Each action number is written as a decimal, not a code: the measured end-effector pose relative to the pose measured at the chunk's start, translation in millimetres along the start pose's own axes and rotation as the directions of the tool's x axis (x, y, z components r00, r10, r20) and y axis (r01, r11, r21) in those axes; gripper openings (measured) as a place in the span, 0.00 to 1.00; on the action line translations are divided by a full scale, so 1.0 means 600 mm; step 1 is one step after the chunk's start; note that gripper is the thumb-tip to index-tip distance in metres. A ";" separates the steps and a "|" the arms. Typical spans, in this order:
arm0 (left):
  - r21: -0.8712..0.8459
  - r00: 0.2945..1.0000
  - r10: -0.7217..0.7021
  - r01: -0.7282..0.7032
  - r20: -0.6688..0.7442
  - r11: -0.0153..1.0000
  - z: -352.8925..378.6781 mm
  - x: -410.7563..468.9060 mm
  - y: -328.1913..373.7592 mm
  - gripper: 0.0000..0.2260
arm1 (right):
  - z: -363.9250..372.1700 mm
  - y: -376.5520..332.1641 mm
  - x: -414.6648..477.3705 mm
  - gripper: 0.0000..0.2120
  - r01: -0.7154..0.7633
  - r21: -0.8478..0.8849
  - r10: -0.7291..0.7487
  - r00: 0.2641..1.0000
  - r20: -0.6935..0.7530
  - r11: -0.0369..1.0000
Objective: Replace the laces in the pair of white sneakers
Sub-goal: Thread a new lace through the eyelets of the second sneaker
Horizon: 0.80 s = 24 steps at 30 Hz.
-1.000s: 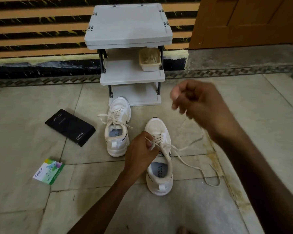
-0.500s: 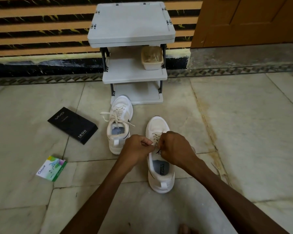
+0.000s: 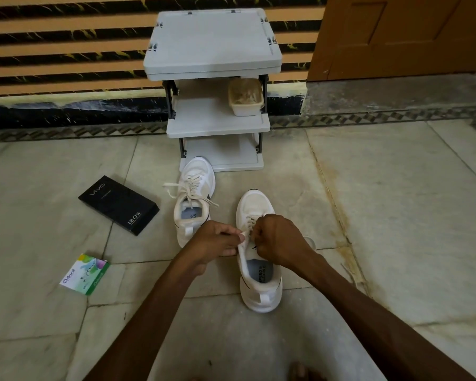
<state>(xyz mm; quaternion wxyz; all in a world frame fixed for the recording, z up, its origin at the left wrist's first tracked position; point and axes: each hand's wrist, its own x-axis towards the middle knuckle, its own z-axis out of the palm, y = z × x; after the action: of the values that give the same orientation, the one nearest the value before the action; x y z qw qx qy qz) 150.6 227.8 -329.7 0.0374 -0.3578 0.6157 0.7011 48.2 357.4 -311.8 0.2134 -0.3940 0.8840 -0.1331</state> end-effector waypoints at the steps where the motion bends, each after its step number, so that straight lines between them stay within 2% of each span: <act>1: -0.017 1.000 -0.011 0.012 0.011 1.000 -0.002 -0.001 0.000 0.03 | 0.002 0.000 0.001 0.06 -0.006 0.005 0.006 1.000 -0.001 1.000; 11: 0.056 0.999 -0.018 0.016 0.035 0.998 0.002 -0.005 0.002 0.11 | 0.008 -0.008 0.008 0.07 -0.016 0.010 0.017 0.998 -0.056 1.000; 16: 0.064 0.999 -0.022 0.019 0.038 0.998 0.002 -0.005 0.000 0.08 | 0.014 -0.018 0.006 0.09 -0.054 -0.027 0.051 0.991 -0.120 0.998; 20: 0.040 0.999 -0.022 0.021 0.025 0.999 0.002 -0.002 -0.003 0.09 | 0.020 -0.029 0.003 0.07 -0.114 -0.061 0.100 0.975 -0.199 0.992; 24: 0.000 1.000 -0.022 0.022 -0.022 1.000 0.007 0.000 -0.011 0.06 | 0.026 -0.031 0.004 0.05 -0.134 -0.081 0.114 0.971 -0.211 0.988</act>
<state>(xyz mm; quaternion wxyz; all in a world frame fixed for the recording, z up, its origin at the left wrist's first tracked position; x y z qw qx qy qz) 151.8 233.2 -335.5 0.0385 -0.3724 0.6122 0.6964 66.3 342.5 -318.6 0.1101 -0.3317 0.9295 -0.1175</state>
